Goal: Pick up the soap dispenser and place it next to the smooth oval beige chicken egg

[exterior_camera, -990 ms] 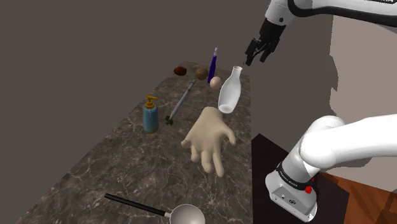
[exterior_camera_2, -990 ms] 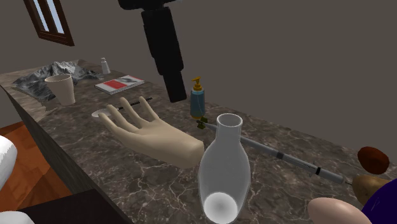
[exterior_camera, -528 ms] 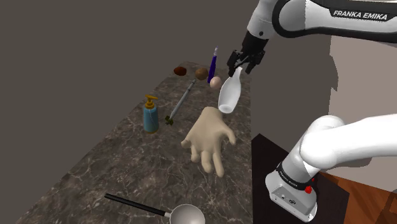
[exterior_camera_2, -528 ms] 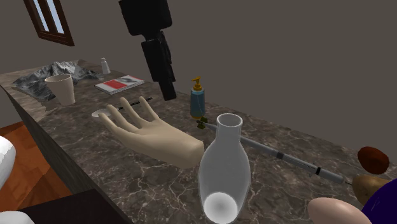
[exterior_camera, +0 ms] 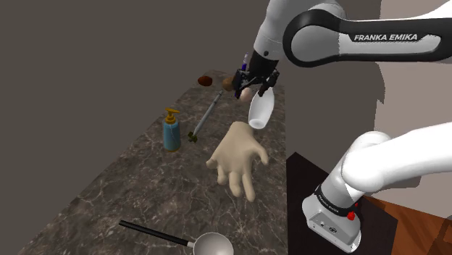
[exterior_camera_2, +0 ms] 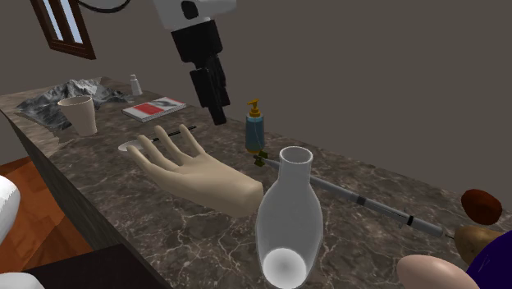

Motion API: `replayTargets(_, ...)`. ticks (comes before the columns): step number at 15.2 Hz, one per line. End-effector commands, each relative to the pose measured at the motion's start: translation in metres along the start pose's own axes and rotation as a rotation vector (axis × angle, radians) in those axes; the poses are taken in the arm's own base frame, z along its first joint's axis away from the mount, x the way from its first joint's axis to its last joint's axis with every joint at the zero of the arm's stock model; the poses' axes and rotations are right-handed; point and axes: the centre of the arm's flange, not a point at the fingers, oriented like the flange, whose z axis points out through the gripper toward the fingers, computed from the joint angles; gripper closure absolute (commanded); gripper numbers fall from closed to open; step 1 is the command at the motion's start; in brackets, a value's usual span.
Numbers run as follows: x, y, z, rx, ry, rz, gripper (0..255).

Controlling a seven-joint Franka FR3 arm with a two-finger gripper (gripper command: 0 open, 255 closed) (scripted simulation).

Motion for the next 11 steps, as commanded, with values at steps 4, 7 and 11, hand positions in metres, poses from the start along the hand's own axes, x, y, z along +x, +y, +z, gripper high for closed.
replayTargets(4,-0.009,-0.063,0.026,0.005,0.023,0.074,0)
replayTargets(7,-0.012,-0.1,0.039,0.006,0.037,0.116,0)
replayTargets(11,-0.012,-0.149,0.057,0.009,0.056,0.172,0)
